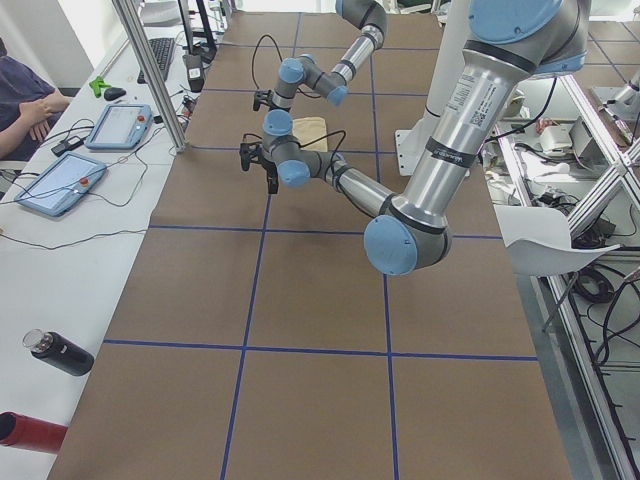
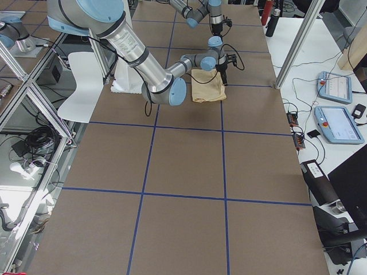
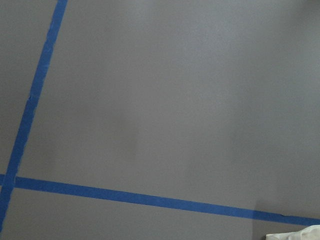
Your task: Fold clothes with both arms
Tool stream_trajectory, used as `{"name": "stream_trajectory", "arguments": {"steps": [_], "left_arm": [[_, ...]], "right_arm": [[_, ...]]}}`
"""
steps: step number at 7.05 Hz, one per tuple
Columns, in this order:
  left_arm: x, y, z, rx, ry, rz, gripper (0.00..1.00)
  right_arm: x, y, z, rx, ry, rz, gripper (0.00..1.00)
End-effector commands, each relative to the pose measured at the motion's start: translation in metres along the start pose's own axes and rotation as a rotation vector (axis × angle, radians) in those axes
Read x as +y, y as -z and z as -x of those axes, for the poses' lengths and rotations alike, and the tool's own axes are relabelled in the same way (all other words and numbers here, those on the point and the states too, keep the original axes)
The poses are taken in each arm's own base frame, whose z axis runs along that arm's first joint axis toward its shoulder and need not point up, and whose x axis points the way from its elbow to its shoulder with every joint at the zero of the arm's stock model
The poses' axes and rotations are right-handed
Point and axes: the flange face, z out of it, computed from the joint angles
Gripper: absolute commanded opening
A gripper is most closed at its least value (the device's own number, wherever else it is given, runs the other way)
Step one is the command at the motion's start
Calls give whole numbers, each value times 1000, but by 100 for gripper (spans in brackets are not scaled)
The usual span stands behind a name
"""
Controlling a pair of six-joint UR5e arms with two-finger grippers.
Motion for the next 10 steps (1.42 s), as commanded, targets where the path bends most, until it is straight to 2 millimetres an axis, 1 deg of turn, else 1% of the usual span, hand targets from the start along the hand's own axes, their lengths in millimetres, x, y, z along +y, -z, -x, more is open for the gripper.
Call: {"name": "stream_trajectory", "arguments": {"steps": [1, 3, 4, 5, 6, 7, 8, 9, 10], "left_arm": [[-4, 3, 1, 0, 3, -10, 99], [-5, 4, 1, 2, 1, -15, 99], [-13, 14, 2, 12, 0, -30, 99], [-22, 32, 13, 12, -85, -53, 99], [-19, 51, 49, -5, -158, -68, 99], [-25, 73, 85, -33, -261, -93, 99], [-37, 97, 124, -73, -371, -123, 99], [-52, 114, 150, -102, -355, -160, 99], [-84, 144, 179, -136, -307, -215, 99]], "right_arm": [[-26, 16, 10, -64, -5, -92, 99], [-29, 27, 18, -88, -5, -86, 99], [-29, 32, 9, -96, -8, -30, 99], [-29, 49, -15, -48, -24, 43, 100], [-36, 77, -54, -3, 6, 97, 100], [-52, 100, -100, 23, -19, 162, 100], [-78, 123, -148, 60, -61, 205, 100], [-85, 145, -213, 62, 30, 184, 100], [-93, 163, -288, 53, 71, 200, 100]]}}
